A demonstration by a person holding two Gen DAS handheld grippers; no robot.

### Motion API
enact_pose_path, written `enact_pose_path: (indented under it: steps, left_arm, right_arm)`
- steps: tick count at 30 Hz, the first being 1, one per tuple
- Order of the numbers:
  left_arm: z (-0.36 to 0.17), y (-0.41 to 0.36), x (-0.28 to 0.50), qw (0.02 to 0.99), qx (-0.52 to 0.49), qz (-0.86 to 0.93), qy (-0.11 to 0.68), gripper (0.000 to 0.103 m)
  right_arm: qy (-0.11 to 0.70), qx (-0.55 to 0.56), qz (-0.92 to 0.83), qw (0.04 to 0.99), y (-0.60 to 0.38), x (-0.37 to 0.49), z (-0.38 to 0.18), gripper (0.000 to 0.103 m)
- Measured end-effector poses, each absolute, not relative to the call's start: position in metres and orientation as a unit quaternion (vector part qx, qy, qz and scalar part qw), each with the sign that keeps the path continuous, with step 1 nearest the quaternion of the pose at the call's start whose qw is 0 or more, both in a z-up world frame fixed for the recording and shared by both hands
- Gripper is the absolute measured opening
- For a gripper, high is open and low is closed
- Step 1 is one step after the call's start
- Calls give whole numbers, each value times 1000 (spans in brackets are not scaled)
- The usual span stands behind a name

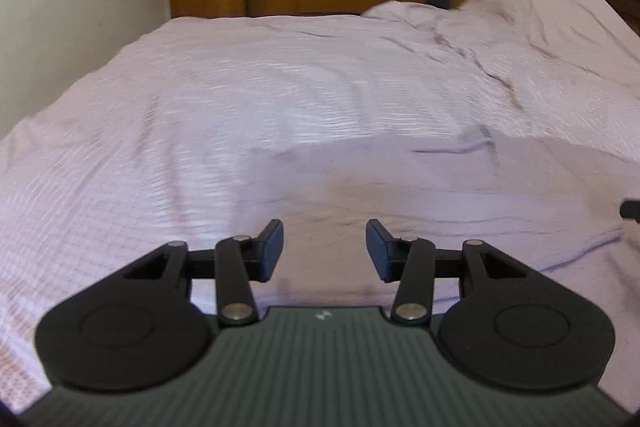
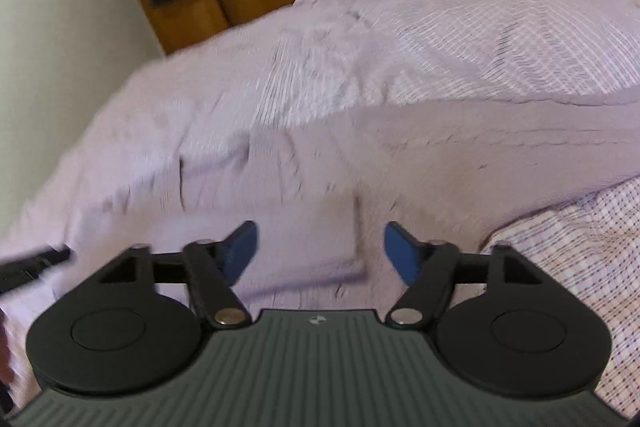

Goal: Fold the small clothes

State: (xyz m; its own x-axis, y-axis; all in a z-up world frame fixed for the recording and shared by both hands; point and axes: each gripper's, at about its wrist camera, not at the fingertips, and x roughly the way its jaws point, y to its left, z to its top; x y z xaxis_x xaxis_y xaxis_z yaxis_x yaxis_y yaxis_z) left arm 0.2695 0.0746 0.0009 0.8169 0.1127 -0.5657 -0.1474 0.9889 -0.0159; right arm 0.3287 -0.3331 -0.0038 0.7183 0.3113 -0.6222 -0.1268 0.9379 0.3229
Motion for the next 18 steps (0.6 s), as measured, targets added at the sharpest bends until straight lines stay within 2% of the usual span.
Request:
enact_pose_path:
  steps: [2, 6, 12, 13, 16, 17, 18]
  left_arm:
    - [-3, 100, 262, 956, -55, 68, 280, 46]
    - [-13, 114, 268, 956, -39, 67, 283, 46]
    - [-35, 123, 285, 945, -52, 68, 316, 46]
    - [-41, 123, 284, 942, -52, 73, 324, 44]
    - [-53, 129, 285, 933, -78, 78, 341, 41]
    - [-53, 128, 285, 934, -74, 79, 342, 40]
    - [-53, 127, 285, 934, -68, 80, 341, 40]
  right_arm:
    - [359, 111, 131, 918, -319, 325, -8, 66]
    - [361, 50, 87, 927, -302, 321, -22, 67]
    - [377, 101, 66, 918, -318, 341, -42, 70]
    - [379, 103, 70, 917, -317, 344, -46, 74]
    - [375, 84, 71, 921, -310, 347, -53, 74]
    - [375, 78, 70, 921, -308, 348, -53, 72]
    - [375, 67, 70, 922, -306, 348, -52, 58]
